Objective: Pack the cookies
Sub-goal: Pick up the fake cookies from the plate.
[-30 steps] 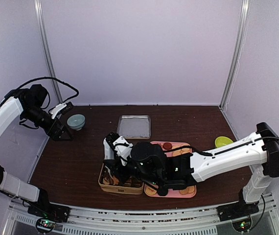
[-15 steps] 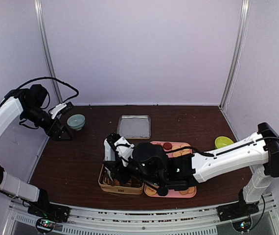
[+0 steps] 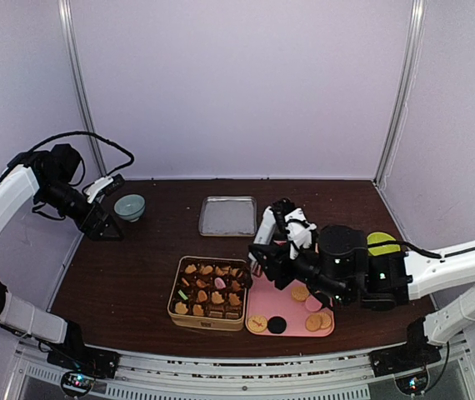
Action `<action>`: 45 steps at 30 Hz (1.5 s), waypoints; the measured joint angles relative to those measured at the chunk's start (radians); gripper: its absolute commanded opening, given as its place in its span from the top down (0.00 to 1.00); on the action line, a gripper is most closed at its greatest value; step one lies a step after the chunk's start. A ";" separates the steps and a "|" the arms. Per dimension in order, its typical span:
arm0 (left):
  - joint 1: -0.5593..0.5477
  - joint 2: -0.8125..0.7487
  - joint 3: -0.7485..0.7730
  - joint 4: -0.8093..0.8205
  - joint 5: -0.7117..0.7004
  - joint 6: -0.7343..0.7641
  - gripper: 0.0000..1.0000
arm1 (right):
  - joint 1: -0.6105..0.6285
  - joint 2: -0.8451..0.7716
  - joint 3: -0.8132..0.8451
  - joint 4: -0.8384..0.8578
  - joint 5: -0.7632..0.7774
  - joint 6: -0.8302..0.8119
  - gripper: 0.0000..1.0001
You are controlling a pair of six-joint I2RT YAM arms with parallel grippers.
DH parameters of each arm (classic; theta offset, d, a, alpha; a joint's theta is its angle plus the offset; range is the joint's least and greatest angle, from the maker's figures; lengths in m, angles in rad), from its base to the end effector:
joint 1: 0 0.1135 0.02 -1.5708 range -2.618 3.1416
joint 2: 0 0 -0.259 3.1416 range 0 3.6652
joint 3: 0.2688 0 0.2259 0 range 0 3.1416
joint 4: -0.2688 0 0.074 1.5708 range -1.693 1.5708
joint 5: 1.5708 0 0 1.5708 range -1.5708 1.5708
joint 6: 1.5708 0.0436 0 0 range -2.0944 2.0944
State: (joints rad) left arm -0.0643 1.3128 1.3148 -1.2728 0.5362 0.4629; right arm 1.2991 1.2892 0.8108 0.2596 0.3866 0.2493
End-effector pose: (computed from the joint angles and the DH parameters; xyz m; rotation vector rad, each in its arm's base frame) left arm 0.2027 -0.0354 0.3179 0.8043 2.5538 -0.6403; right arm 0.0912 0.2659 0.2905 -0.6636 1.7152 0.7645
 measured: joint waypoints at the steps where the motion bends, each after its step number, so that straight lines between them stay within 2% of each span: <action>1: 0.000 0.000 0.000 -0.002 0.000 0.000 0.02 | -0.011 -0.042 -0.044 -0.017 0.019 0.009 0.58; 9: 0.000 0.000 0.000 -0.008 0.003 0.001 0.02 | -0.063 -0.310 -0.292 -0.194 0.144 0.086 0.57; 16: 0.000 0.002 0.002 -0.008 0.009 0.000 0.02 | -0.091 -0.459 -0.381 -0.296 0.206 0.142 0.57; 34: 0.000 0.002 0.004 -0.009 0.014 0.000 0.02 | -0.100 -0.514 -0.428 -0.337 0.202 0.205 0.61; 45: 0.000 0.002 0.004 -0.010 0.014 0.000 0.02 | -0.100 -0.500 -0.430 -0.310 0.194 0.229 0.81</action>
State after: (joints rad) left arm -0.0643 1.3148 1.3186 -1.2823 0.5507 0.4629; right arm 1.1995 0.7891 0.3813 -0.0502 0.5808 0.4786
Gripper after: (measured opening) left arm 0.978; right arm 0.274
